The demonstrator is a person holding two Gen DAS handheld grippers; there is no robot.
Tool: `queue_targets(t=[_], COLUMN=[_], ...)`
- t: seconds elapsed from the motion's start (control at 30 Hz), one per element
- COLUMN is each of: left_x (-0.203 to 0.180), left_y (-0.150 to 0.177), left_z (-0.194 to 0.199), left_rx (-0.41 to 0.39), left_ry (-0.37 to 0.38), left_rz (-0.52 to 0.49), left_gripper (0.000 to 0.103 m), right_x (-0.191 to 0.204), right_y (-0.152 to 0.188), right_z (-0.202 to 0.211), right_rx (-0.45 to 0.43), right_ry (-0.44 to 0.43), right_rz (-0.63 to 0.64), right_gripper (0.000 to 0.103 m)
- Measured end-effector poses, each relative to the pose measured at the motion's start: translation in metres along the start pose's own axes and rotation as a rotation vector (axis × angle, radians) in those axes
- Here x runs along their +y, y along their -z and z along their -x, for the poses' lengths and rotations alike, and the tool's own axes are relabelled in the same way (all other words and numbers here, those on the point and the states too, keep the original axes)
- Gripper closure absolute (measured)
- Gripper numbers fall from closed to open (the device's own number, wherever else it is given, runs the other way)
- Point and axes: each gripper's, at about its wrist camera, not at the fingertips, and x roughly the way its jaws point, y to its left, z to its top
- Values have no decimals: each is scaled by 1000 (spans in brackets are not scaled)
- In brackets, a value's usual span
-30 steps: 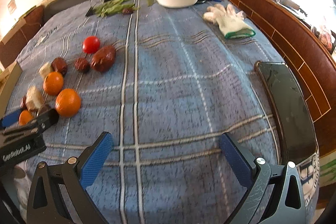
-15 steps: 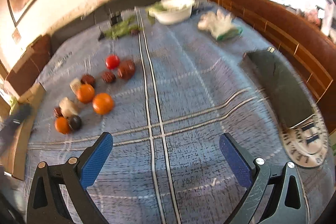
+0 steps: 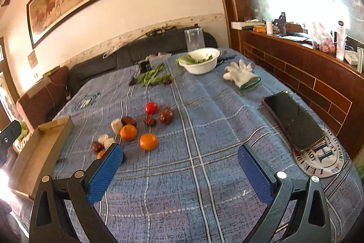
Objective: Organize fruits
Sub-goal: 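Raise both tools and move them toward the fruit group, then close the left tool on a mandarin orange while the right tool grasps another orange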
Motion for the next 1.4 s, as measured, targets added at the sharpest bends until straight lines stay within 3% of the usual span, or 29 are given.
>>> queue_targets(t=[0.33, 0.73, 0.9, 1.03, 1.17, 1.3, 1.37, 1.4], left_x=[-6, 2, -2, 3, 25, 38, 35, 31], left_y=[18, 26, 31, 31, 29, 32, 34, 35], left_z=[-13, -34, -42, -50, -61, -75, -80, -83], left_rx=[105, 198, 225, 247, 259, 308, 329, 343], left_ry=[70, 153, 166, 203, 187, 212, 246, 278], left_rz=[-37, 26, 9, -6, 41, 80, 79, 73], left_gripper=[0, 0, 0, 0, 0, 1, 14, 20], right_x=[5, 6, 8, 10, 12, 13, 14, 15], right_y=[12, 17, 17, 9, -6, -14, -17, -19], right_z=[-5, -14, -17, -21, -33, -53, -66, -75], right_rx=[34, 72, 89, 108, 140, 190, 227, 249], right_ry=[1, -11, -23, -27, -28, -80, -104, -118], right_rz=[16, 22, 37, 81, 173, 193, 184, 172], right_gripper=[0, 0, 0, 0, 1, 14, 28, 29])
